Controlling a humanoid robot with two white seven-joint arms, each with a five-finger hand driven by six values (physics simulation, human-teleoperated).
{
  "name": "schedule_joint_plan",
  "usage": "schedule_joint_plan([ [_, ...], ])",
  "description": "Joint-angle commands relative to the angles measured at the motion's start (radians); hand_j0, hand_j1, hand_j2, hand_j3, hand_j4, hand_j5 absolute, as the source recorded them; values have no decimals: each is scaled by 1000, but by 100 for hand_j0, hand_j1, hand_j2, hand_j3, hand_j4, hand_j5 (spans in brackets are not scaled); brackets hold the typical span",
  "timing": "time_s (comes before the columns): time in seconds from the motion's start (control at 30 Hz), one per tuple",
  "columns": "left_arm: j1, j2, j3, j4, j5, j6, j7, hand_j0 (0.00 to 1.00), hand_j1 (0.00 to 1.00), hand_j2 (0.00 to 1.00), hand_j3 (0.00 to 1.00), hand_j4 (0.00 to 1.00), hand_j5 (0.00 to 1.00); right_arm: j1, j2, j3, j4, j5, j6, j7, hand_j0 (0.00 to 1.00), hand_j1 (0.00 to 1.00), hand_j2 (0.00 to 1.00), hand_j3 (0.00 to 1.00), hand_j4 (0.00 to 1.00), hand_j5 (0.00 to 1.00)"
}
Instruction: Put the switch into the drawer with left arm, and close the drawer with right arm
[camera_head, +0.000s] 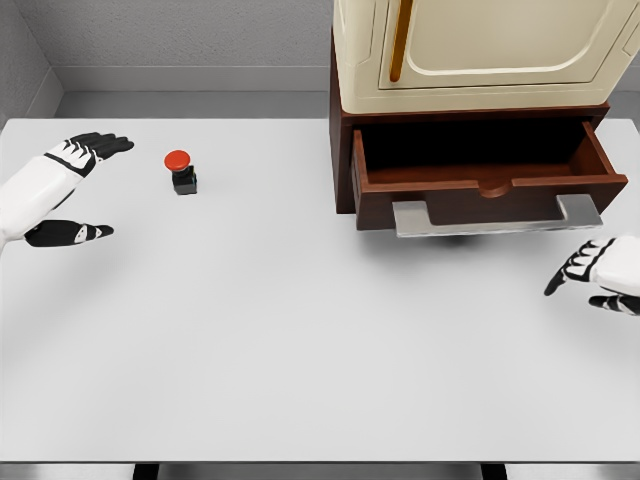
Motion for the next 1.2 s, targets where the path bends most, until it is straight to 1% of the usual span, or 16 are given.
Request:
schedule_joint_plan([
  [0.0, 0, 1, 0, 0, 7, 1, 1, 100, 100, 100, 100, 100, 100, -2, -1, -1, -5, -7, 2, -3, 61, 61, 61, 61, 61, 61],
  [0.2, 0, -16, -3, -2, 12, 1, 5, 100, 100, 100, 100, 100, 100, 6, -1, -1, -9, -7, 2, 2, 63, 63, 63, 63, 63, 63],
  [0.27, -31, -53, -7, -2, 30, 1, 5, 100, 100, 100, 100, 100, 100, 6, 1, 0, -11, -7, 2, -2, 62, 62, 62, 62, 62, 62],
  [0.3, -37, -57, -26, -3, 62, 1, 2, 100, 100, 100, 100, 100, 100, 8, 1, 0, -11, -7, 2, -2, 62, 62, 62, 62, 62, 62],
  [0.33, -78, -50, -86, -3, 113, 1, -4, 100, 100, 100, 100, 100, 100, 8, 1, 2, -11, -7, 2, -3, 62, 62, 62, 62, 62, 62],
  [0.37, -112, -50, -119, 0, 147, 1, -38, 100, 100, 100, 100, 100, 100, 18, 8, 0, -9, -4, 2, -3, 62, 62, 62, 62, 62, 62],
  [0.47, -153, -62, -129, 1, 231, 1, -206, 100, 100, 100, 100, 100, 100, 20, 16, 0, -9, -4, 2, -3, 62, 62, 62, 62, 62, 62],
  [0.5, -160, -96, -129, 21, 272, 27, -260, 100, 100, 100, 100, 100, 100, 20, 16, -3, -9, -4, 2, -3, 63, 63, 63, 63, 63, 63],
  [0.57, -196, -110, -149, 66, 338, 117, -343, 100, 100, 100, 100, 100, 100, 20, 16, -3, -9, -6, 2, -2, 63, 63, 63, 63, 63, 63],
  [0.63, -247, -159, -164, 162, 464, 175, -349, 100, 100, 100, 100, 100, 100, 20, 16, -5, -11, -7, 2, -2, 63, 63, 63, 63, 63, 63],
  [0.67, -265, -182, -164, 184, 478, 218, -349, 100, 100, 100, 100, 100, 100, 20, 17, -8, -11, -7, 2, 2, 63, 63, 63, 63, 63, 63],
  [0.73, -301, -191, -162, 236, 478, 238, -343, 100, 100, 100, 100, 100, 100, 20, 33, -12, -11, -7, 2, 5, 63, 63, 63, 63, 63, 63],
  [0.77, -302, -191, -161, 248, 478, 239, -342, 100, 100, 100, 100, 100, 100, 20, 33, -14, -11, -7, 2, 5, 63, 63, 63, 63, 63, 63],
  [0.9, -321, -235, -159, 380, 480, 238, -335, 100, 100, 100, 100, 100, 100, 18, 33, -14, -11, -9, 2, 5, 63, 63, 63, 63, 63, 63],
  [1.07, -328, -263, -153, 428, 500, 242, -335, 100, 100, 100, 100, 100, 100, 18, 28, -12, -11, -10, 2, 3, 63, 63, 63, 63, 63, 63],
  [1.17, -357, -280, -153, 480, 500, 242, -335, 100, 100, 100, 100, 100, 100, 18, 28, -12, -11, -10, 2, 3, 63, 63, 63, 63, 63, 63],
])
